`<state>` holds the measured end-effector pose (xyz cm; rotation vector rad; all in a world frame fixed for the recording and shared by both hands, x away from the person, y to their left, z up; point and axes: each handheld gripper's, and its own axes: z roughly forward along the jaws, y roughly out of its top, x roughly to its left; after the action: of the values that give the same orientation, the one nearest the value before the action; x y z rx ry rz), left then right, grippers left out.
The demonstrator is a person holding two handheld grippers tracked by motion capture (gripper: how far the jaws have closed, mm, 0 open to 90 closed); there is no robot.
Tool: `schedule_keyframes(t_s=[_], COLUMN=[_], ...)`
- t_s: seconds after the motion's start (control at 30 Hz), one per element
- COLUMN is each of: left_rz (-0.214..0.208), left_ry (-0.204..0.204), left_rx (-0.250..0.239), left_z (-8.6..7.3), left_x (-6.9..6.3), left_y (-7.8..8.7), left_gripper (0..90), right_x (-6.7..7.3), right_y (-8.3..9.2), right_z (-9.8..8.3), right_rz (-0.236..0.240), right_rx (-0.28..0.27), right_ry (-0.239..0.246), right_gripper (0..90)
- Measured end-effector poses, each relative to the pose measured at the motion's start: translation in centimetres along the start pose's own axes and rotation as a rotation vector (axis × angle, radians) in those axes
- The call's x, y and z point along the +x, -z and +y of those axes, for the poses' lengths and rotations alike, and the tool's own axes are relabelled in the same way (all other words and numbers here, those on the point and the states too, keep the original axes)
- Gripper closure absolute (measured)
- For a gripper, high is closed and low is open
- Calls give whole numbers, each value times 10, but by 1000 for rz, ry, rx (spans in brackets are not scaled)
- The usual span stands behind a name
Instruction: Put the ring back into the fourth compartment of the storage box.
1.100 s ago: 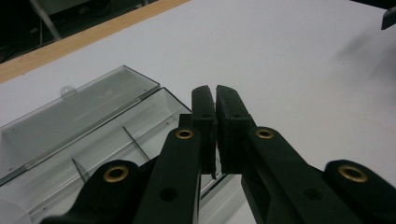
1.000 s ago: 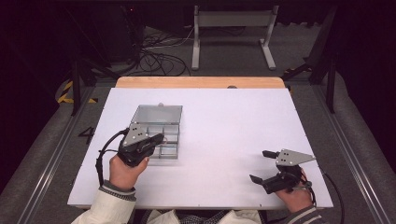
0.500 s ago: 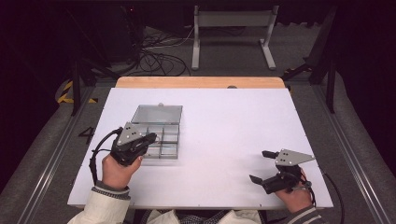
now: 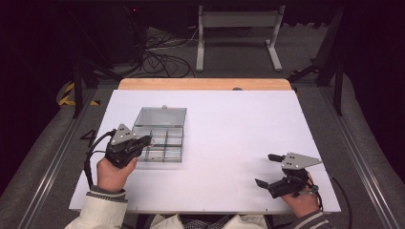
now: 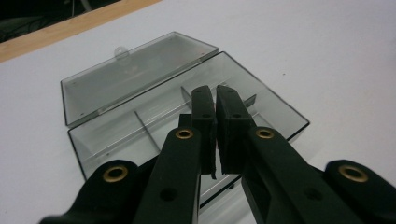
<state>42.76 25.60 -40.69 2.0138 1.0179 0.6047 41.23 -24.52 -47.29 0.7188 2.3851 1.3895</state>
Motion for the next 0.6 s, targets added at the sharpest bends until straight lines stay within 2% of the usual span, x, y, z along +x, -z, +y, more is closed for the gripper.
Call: schedule_keyframes(t_s=[0.1, 0.2, 0.33, 0.6], left_rz=[16, 47, 64, 95], left_ry=[8, -10, 0, -17], left_rx=[14, 32, 43, 74], left_z=[-5, -9, -14, -21], left_x=[5, 10, 14, 19], left_y=[-2, -5, -7, -13], left_gripper=[867, 866, 866, 866], right_x=[0, 0, 0, 0], right_y=[0, 0, 0, 0], right_z=[0, 0, 0, 0], right_rz=[1, 0, 1, 1], right_rx=[-1, 1, 2, 3], right_ry=[-2, -1, 0, 0], right_gripper=[6, 6, 6, 6])
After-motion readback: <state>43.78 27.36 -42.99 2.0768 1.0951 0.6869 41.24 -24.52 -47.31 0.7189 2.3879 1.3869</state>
